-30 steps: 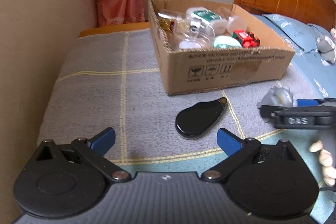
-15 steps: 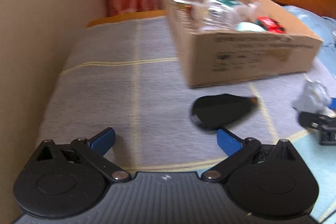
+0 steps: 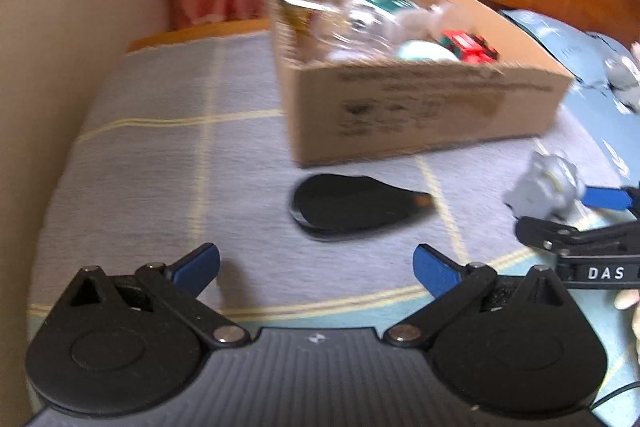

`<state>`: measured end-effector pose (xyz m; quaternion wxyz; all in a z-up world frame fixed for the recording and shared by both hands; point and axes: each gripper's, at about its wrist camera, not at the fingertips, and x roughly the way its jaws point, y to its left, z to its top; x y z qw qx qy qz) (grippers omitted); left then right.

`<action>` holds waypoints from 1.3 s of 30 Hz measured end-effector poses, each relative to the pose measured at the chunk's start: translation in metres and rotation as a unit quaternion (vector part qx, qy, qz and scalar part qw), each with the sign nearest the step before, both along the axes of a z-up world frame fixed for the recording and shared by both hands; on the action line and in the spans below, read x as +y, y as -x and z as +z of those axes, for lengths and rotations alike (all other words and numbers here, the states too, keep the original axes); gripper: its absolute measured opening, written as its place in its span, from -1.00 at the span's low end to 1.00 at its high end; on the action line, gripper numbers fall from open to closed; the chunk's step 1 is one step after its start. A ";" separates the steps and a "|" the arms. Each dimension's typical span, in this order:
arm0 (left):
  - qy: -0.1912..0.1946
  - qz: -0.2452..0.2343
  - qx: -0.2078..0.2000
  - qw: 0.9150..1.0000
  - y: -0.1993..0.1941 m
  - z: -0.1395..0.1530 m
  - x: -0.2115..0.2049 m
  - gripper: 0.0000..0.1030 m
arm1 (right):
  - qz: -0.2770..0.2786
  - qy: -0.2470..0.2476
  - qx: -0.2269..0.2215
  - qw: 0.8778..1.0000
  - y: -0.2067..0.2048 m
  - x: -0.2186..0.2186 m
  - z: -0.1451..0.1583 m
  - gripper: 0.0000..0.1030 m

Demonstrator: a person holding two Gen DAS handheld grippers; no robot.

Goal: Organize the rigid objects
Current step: 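Close left gripper on black teardrop key fob while right gripper approaches grey toy figure, then close right gripper on grey toy figure while left holds black fob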

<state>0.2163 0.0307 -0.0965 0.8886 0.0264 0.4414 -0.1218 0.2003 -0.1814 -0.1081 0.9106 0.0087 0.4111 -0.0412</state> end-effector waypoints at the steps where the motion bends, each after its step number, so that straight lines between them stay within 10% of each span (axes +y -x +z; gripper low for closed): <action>1: -0.001 -0.004 0.004 1.000 0.000 -0.002 -0.005 0.98 | 0.002 0.000 0.001 1.000 0.001 -0.001 0.000 1.00; 39: -0.016 0.040 -0.039 0.998 -0.014 -0.006 -0.029 0.74 | 0.128 0.002 -0.024 0.991 -0.001 -0.011 -0.002 1.00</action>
